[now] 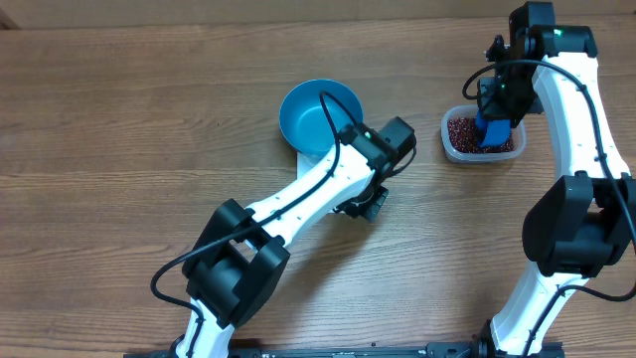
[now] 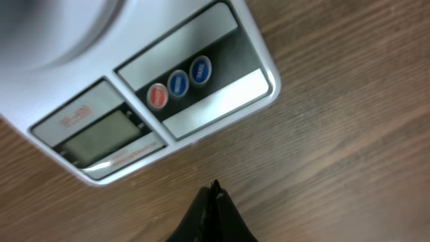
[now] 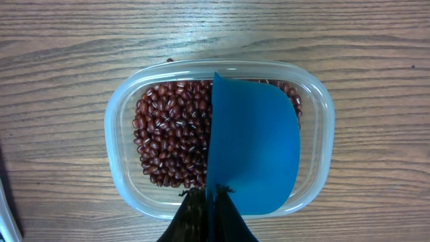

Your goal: Scoop item into bowl and weigh 150g on scale

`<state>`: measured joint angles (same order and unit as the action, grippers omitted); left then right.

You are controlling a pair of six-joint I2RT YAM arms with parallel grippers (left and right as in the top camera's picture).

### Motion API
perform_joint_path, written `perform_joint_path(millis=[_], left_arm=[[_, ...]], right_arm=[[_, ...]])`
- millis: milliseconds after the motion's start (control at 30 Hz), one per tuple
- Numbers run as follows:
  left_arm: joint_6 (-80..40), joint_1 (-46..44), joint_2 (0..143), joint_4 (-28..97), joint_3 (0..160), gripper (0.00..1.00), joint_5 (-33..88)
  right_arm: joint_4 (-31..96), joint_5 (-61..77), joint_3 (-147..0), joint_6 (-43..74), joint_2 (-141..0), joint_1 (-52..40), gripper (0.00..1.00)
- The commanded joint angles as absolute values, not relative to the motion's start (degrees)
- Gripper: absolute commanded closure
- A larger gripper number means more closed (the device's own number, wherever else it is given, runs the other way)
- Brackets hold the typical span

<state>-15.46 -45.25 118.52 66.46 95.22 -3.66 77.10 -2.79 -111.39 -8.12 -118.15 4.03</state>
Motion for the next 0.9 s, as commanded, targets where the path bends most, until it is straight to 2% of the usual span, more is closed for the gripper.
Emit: perform_joint_path(millis=[0,167,333,867], left_arm=[[-21.0,-44.2,118.0,63.0,92.2,0.96,-6.2],[-21.1,-43.8,118.0,55.5,89.7,0.96,-13.2],[-21.0,-43.8,118.0,48.8,86.4,0.96,-14.7],[-21.9,-43.4,118.2,45.7,83.0,0.96,-16.0]], right_arm=[[76.8,-2.4,-111.3,-8.0,-118.7,4.3,0.95],[76.6,-2.4,-111.3,-8.0,-118.7,4.3,0.95],[76.5,-2.4,-111.3,-8.0,-118.7,4.3,0.95],[76.6,-2.4,-111.3,-8.0,-118.7,4.3,0.95]])
